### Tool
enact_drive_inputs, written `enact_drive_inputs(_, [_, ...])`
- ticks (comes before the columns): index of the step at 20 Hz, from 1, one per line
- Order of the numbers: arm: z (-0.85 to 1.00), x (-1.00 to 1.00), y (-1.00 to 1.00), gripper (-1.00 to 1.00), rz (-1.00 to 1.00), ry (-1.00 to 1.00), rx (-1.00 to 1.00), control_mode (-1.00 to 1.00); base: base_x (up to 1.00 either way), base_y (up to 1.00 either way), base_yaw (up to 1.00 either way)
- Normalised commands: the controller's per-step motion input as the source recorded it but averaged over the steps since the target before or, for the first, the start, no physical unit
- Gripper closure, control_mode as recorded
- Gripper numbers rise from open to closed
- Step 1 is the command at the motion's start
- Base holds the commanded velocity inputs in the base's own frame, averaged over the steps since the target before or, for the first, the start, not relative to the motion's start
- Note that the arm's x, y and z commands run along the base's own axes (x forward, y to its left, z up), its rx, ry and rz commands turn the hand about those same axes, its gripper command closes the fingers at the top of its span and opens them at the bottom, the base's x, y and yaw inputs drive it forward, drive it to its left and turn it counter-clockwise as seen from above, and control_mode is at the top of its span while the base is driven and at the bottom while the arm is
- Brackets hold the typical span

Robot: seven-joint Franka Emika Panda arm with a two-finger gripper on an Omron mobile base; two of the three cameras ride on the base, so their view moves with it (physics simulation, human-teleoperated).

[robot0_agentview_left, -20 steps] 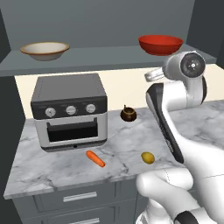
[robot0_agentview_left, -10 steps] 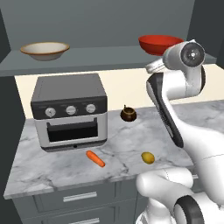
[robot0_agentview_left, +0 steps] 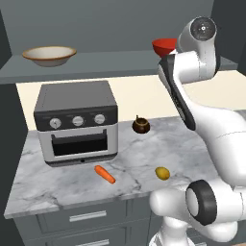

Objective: Pick both bowls and place them on the counter. Then place the lemon in one bowl and place the carrot in the other bowl.

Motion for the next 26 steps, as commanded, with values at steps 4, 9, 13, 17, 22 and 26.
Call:
enact_drive_inputs(4, [-0.01,0.64,-0.09,-1.00,-0.04,0.20,-0.12,-1.00,0.00,0.00,0.00])
enact_drive_inputs(9, [-0.12,0.60,-0.17,-1.00,0.00,0.10,-0.10,-1.00,0.00,0.00,0.00])
enact_drive_inputs(13, [-0.30,0.43,-0.27,-1.00,0.02,0.00,-0.04,-1.00,0.00,0.00,0.00])
enact_drive_inputs(17, [-0.29,0.50,-0.22,-1.00,0.01,0.00,-0.02,-1.00,0.00,0.00,0.00])
enact_drive_inputs(22, [-0.16,0.53,-0.25,-1.00,0.01,0.00,0.00,-1.00,0.00,0.00,0.00])
enact_drive_inputs(26, [-0.08,0.50,-0.17,-1.00,0.02,0.02,0.00,-1.00,0.00,0.00,0.00])
